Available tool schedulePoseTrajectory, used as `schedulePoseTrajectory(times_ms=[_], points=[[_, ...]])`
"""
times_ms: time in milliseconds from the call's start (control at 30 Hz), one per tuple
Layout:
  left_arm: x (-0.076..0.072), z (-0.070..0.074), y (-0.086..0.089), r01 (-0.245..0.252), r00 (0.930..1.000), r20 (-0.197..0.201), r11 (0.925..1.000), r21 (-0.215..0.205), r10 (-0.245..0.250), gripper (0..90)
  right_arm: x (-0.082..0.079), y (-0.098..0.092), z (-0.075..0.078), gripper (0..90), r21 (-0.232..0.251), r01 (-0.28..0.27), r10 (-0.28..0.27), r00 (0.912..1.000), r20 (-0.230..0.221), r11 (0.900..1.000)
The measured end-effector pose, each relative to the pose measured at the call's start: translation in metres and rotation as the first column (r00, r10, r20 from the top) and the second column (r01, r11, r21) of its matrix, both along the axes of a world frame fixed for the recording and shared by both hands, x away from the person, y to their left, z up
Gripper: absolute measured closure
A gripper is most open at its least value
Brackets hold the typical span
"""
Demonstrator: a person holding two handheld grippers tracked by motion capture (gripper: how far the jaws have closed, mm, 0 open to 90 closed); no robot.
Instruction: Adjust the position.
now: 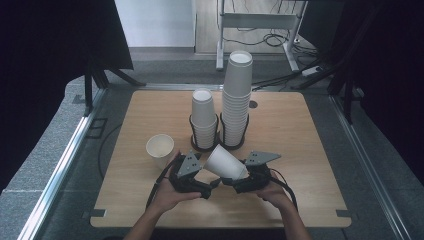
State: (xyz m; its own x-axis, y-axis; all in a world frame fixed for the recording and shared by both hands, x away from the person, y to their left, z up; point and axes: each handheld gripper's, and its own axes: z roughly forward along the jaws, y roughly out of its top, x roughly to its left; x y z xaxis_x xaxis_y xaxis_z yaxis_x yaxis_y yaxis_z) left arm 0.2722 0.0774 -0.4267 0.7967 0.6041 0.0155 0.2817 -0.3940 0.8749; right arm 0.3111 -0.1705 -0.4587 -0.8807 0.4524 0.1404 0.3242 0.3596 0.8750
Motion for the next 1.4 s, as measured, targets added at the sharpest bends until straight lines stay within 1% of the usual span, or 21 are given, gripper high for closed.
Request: schedulePoseTrajectory(times_ms=[100, 167, 200, 267, 333, 467, 533, 633, 700, 767, 900, 967, 1067, 1133, 1267, 1300, 1400], points=[[0.001, -0.001, 0.003, -0.012, 0.9999, -0.007, 0.9999, 0.005, 0.012, 1.5, -0.002, -0.002, -0.001, 22.7, 0.035, 0.014, -0.015, 0.9998, 0.015, 0.999], [0.002, -0.002, 0.005, -0.020, 0.9997, -0.014, 0.9998, 0.001, 0.020, 1.7, -0.002, -0.002, -0.001, 22.7, 0.032, 0.029, -0.030, 0.9994, 0.019, 0.999], [0.002, -0.003, 0.006, -0.022, 0.9996, -0.015, 0.9997, 0.003, 0.022, 1.7, -0.002, -0.003, -0.001, 22.7, 0.033, 0.046, -0.047, 0.9985, 0.028, 0.998], [0.003, -0.004, 0.007, -0.028, 0.9994, -0.021, 0.9996, -0.001, 0.028, 1.8, -0.002, -0.004, -0.002, 22.7, 0.057, 0.053, -0.055, 0.9981, 0.027, 0.997], [0.004, -0.005, 0.008, -0.023, 0.9989, -0.041, 0.9994, -0.028, 0.022, 2.2, -0.002, -0.005, -0.004, 22.7, 0.067, 0.059, -0.062, 0.9974, 0.037, 0.996], [0.006, -0.010, 0.008, -0.015, 0.9969, -0.078, 0.9984, -0.054, 0.010, 2.7, -0.003, -0.007, -0.007, 22.7, 0.088, 0.066, -0.071, 0.9959, 0.056, 0.994], [0.006, -0.013, 0.006, -0.010, 0.9963, -0.085, 0.9983, -0.057, 0.005, 3.7, -0.004, -0.007, -0.008, 22.7, 0.092, 0.070, -0.076, 0.9949, 0.066, 0.993], [0.006, -0.015, 0.006, -0.007, 0.9955, -0.095, 0.9979, -0.064, 0.000, 3.7, -0.006, -0.006, -0.009, 22.7, 0.114, 0.070, -0.080, 0.9933, 0.084, 0.991], [0.007, -0.016, 0.006, -0.006, 0.9943, -0.106, 0.9971, -0.076, -0.002, 3.7, -0.008, -0.006, -0.010, 22.7, 0.125, 0.063, -0.076, 0.9920, 0.101, 0.990], [0.008, -0.017, 0.009, -0.009, 0.9922, -0.125, 0.9947, -0.102, -0.004, 3.7, -0.009, -0.006, -0.010, 22.7, 0.128, 0.063, -0.077, 0.9907, 0.112, 0.990], [0.010, -0.019, 0.013, -0.010, 0.9882, -0.153, 0.9889, -0.149, -0.013, 3.7, -0.010, -0.006, -0.012, 22.7, 0.150, 0.061, -0.080, 0.9892, 0.123, 0.987], [0.011, -0.020, 0.015, -0.004, 0.9862, -0.164, 0.9851, -0.172, -0.024, 3.7, -0.011, -0.006, -0.013, 22.7, 0.159, 0.062, -0.084, 0.9873, 0.135, 0.985], [0.012, -0.021, 0.017, -0.001, 0.9834, -0.178, 0.9790, -0.204, -0.036, 3.7, -0.012, -0.007, -0.014, 22.7, 0.189, 0.059, -0.088, 0.9853, 0.147, 0.980], [0.012, -0.021, 0.018, 0.000, 0.9818, -0.185, 0.9748, -0.223, -0.043, 3.7, -0.013, -0.007, -0.014, 22.7, 0.200, 0.052, -0.084, 0.9840, 0.157, 0.978], [0.013, -0.021, 0.019, 0.012, 0.9774, -0.200, 0.9627, -0.270, -0.069, 3.7, -0.015, -0.007, -0.018, 22.7, 0.207, 0.038, -0.075, 0.9819, 0.174, 0.978], [0.014, -0.020, 0.019, 0.022, 0.9757, -0.203, 0.9582, -0.285, -0.082, 3.7, -0.015, -0.006, -0.018, 22.7, 0.208, 0.037, -0.075, 0.9814, 0.177, 0.977], [0.015, -0.021, 0.019, 0.043, 0.9691, -0.215, 0.9413, -0.335, -0.121, 3.6, -0.017, -0.005, -0.020, 22.7, 0.236, 0.008, -0.052, 0.9822, 0.180, 0.972]])
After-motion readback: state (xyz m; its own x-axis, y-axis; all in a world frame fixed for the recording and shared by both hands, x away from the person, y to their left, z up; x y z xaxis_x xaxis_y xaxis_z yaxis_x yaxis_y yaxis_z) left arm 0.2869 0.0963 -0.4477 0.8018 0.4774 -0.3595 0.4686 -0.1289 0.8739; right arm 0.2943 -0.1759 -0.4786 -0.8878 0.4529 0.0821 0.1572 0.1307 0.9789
